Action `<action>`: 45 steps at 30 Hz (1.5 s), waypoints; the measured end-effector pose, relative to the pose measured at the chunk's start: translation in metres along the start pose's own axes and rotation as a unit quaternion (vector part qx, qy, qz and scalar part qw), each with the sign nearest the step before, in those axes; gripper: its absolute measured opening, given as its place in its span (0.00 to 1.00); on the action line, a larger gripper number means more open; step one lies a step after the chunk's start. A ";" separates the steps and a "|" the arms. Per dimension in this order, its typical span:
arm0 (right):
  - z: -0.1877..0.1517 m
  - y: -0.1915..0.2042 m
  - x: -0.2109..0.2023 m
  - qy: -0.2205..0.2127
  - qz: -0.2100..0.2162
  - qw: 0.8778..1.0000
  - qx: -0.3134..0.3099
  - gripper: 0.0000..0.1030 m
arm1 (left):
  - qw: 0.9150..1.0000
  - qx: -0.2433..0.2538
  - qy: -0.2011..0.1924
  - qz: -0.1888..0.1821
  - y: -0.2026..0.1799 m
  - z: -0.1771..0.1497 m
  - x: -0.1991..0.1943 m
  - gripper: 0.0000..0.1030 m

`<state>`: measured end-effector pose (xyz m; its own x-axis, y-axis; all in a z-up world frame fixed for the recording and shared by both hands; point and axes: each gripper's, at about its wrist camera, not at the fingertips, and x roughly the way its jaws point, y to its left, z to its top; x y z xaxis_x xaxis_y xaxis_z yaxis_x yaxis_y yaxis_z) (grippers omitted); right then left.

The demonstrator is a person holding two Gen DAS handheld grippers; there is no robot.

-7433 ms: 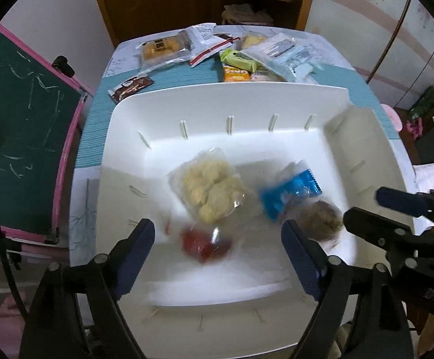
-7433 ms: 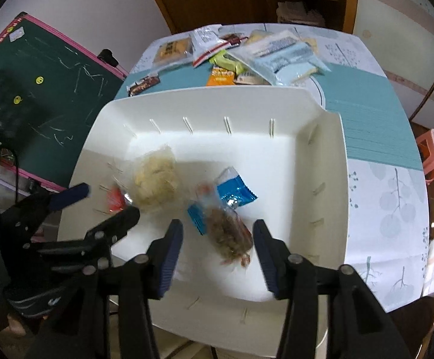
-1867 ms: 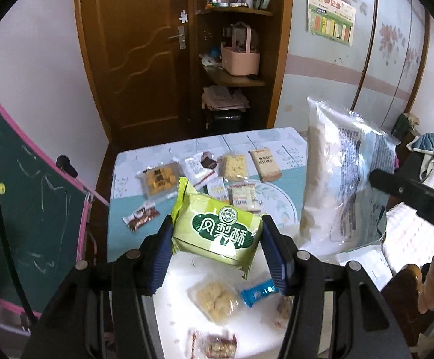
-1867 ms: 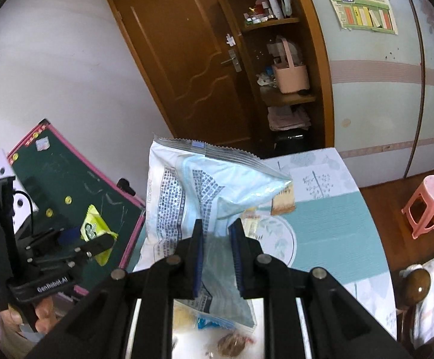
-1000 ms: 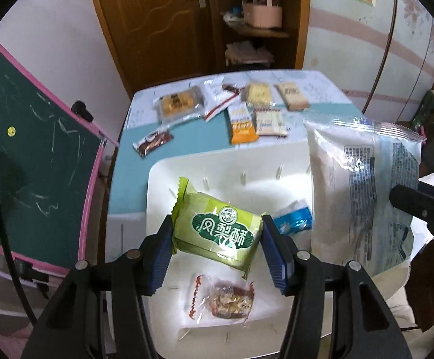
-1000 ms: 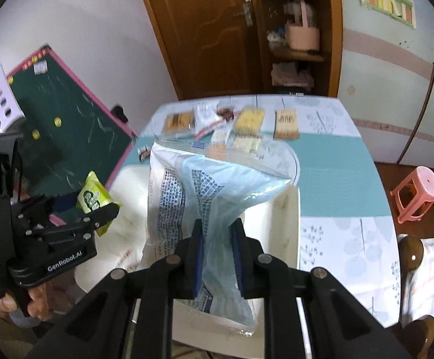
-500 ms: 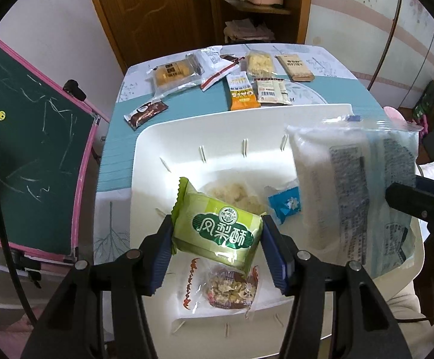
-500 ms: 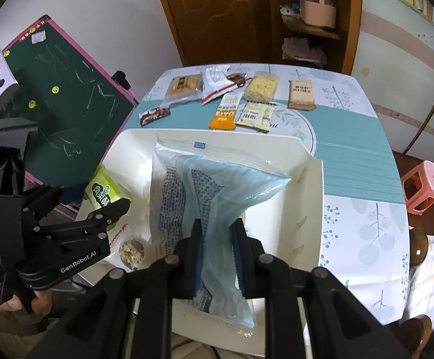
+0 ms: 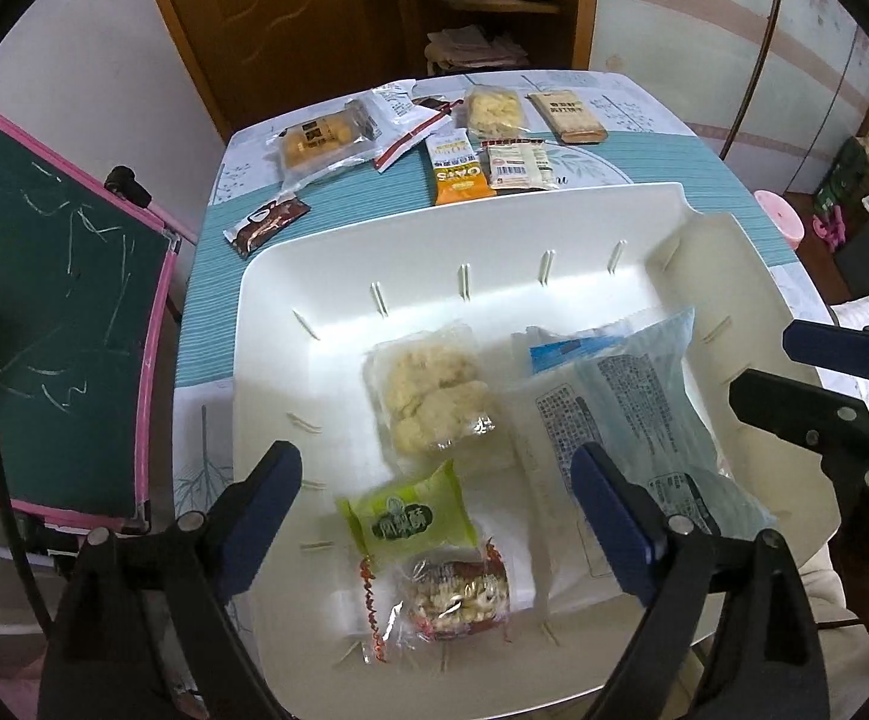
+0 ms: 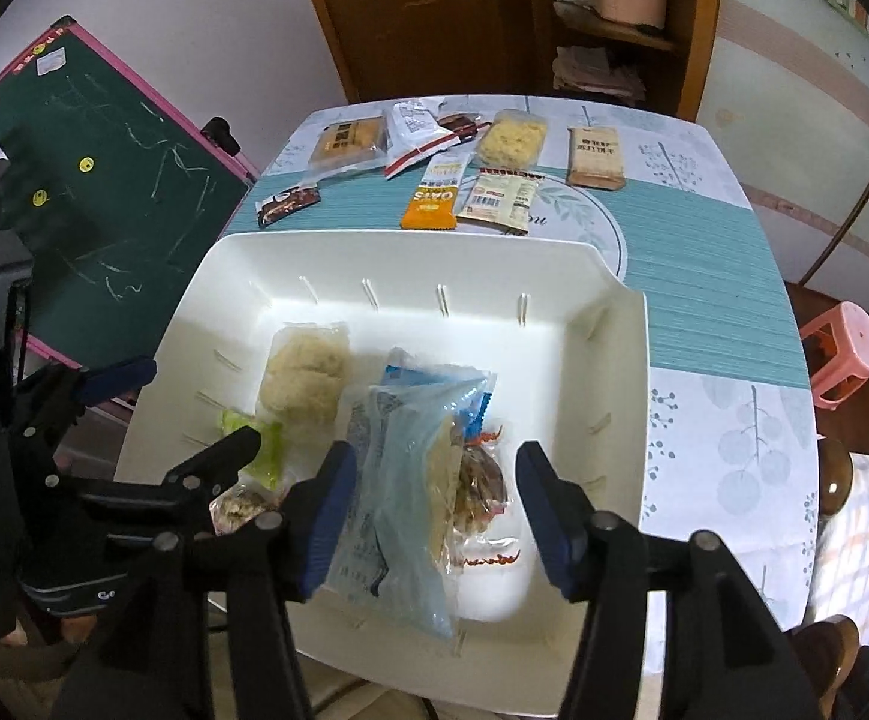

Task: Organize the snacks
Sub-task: 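Move both tools back toward the snacks on the table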

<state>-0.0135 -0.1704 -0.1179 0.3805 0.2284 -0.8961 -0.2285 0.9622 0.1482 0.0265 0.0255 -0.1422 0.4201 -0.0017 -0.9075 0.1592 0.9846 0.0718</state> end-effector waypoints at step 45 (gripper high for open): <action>0.145 -0.053 -0.038 -0.100 -0.020 0.994 0.028 0.54 | 0.987 0.000 -0.156 0.049 0.032 0.172 -0.068 0.88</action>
<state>0.1141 -0.2089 -0.0315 0.5600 0.2085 -0.8018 -0.1613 0.9767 0.1414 0.1562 0.0269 -0.0068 0.6882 0.0399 -0.7244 0.1034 0.9829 0.1525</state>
